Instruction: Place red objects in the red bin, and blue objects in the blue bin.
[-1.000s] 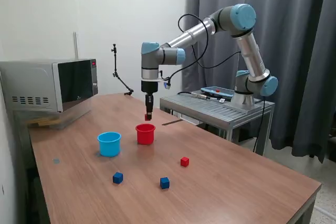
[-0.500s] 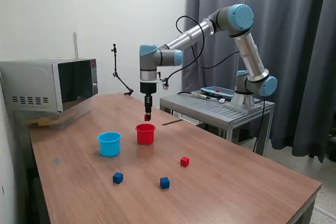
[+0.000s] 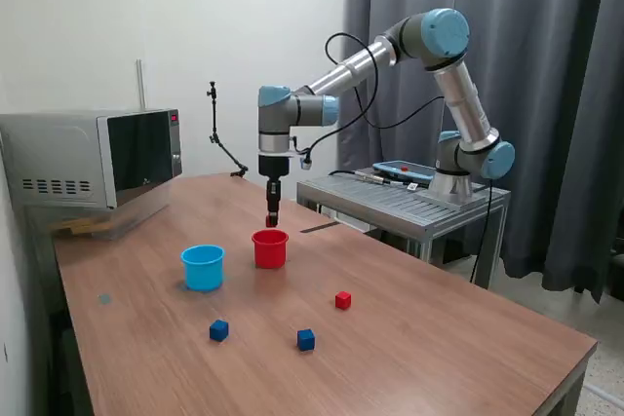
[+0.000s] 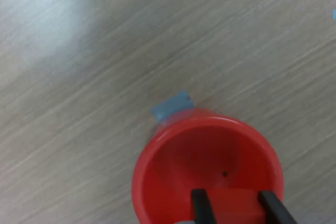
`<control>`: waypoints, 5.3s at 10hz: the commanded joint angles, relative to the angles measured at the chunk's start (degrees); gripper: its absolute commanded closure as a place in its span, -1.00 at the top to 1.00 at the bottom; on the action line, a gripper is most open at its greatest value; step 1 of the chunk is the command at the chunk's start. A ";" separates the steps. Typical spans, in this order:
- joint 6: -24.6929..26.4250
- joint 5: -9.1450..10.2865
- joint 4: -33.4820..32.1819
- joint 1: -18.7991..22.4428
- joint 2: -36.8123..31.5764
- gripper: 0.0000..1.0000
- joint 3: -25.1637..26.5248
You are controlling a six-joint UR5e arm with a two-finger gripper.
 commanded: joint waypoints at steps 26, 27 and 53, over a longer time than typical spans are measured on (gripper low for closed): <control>-34.34 0.09 6.10 8.57 -0.61 1.00 -3.84; -35.12 0.00 6.10 10.40 -0.52 1.00 -3.92; -32.05 0.18 9.18 22.29 0.09 1.00 -4.37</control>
